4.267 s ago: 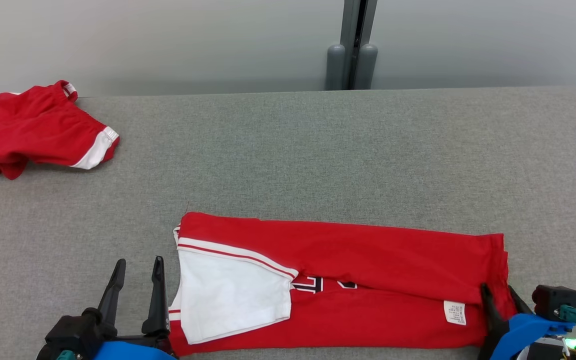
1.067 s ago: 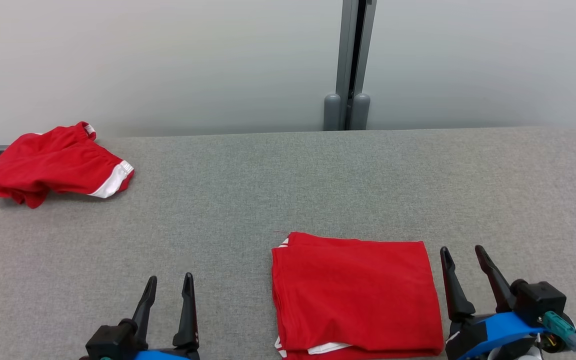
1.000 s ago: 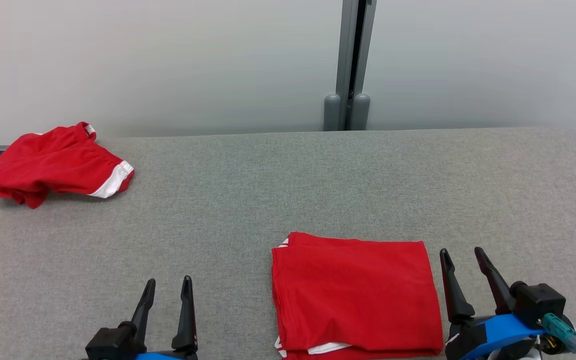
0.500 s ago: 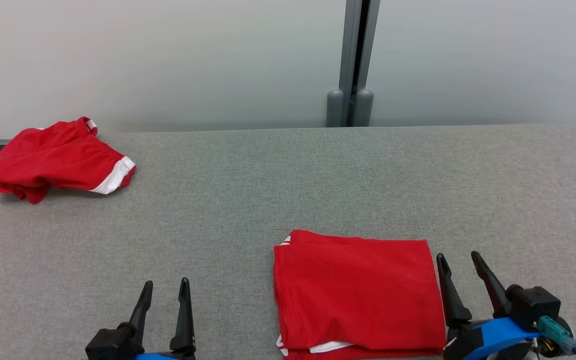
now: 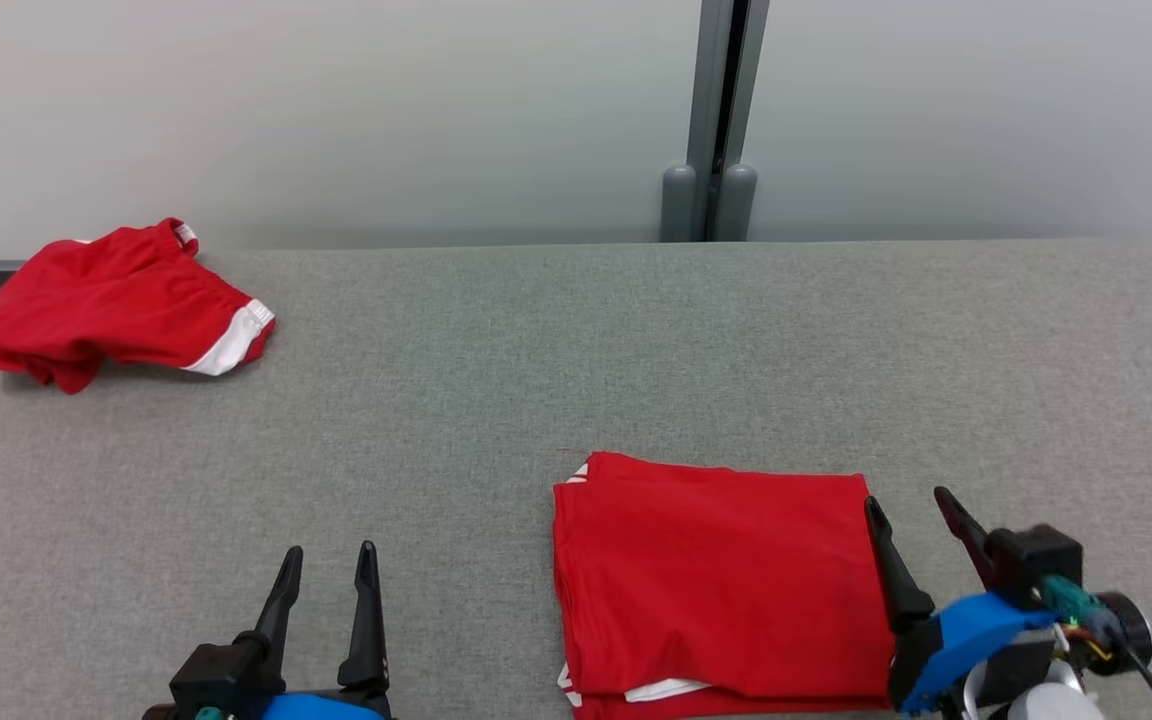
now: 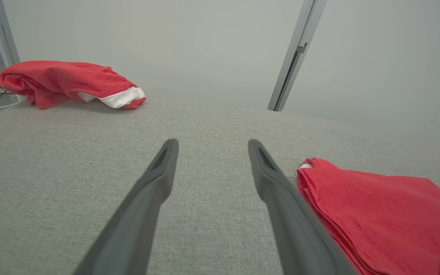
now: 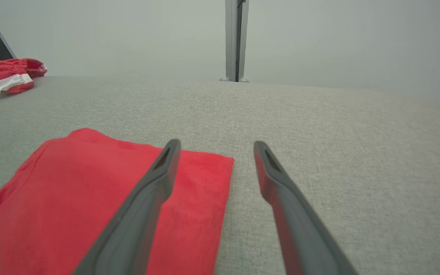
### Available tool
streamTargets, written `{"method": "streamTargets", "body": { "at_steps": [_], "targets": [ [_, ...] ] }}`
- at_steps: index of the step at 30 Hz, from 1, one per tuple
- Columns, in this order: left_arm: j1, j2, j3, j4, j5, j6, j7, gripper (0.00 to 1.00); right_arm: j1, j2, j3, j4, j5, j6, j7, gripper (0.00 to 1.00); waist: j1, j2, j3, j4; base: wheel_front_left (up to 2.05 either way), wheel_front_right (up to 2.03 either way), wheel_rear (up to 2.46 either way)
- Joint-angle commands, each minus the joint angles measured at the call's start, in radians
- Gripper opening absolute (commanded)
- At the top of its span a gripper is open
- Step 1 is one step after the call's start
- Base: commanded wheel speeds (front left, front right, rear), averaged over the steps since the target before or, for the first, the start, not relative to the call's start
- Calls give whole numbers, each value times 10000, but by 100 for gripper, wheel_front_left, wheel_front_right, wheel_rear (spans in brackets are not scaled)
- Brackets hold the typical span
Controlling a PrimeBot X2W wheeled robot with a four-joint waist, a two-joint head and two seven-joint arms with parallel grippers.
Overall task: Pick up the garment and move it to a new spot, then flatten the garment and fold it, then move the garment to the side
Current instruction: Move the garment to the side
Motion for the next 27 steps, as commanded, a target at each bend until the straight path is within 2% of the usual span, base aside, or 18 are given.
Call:
{"method": "streamTargets", "body": {
  "at_steps": [1,6,13,22,23,24,27],
  "targets": [
    [-154,-13,54,-21,57,-65,-45,100,-170,0,-18,-131,-212,1,316,100,-1,0,67,61,0,0,0],
    [-219,-88,109,-45,99,-75,-45,100,-313,-94,-169,-599,-689,1,2563,100,-1,0,287,264,0,0,0],
    [-311,-198,119,25,204,-163,-45,100,-99,-369,-226,-976,-122,1,5203,100,-1,0,621,617,0,0,0],
    [-448,-254,203,103,400,-247,-45,100,-293,-407,-30,-481,1123,2,6467,100,-1,0,939,842,0,0,0],
    [-453,-256,201,115,437,-260,-45,100,-310,-416,16,-400,1231,2,6523,96,-1,0,957,842,0,0,0],
    [-457,-257,192,120,464,-264,-45,100,-349,-430,38,-353,1305,2,6516,67,-1,0,976,832,0,0,0],
    [-494,-252,177,112,527,-312,-45,100,-523,-471,111,-292,1489,2,6294,2,-1,0,1042,737,0,0,0]
  ]
}}
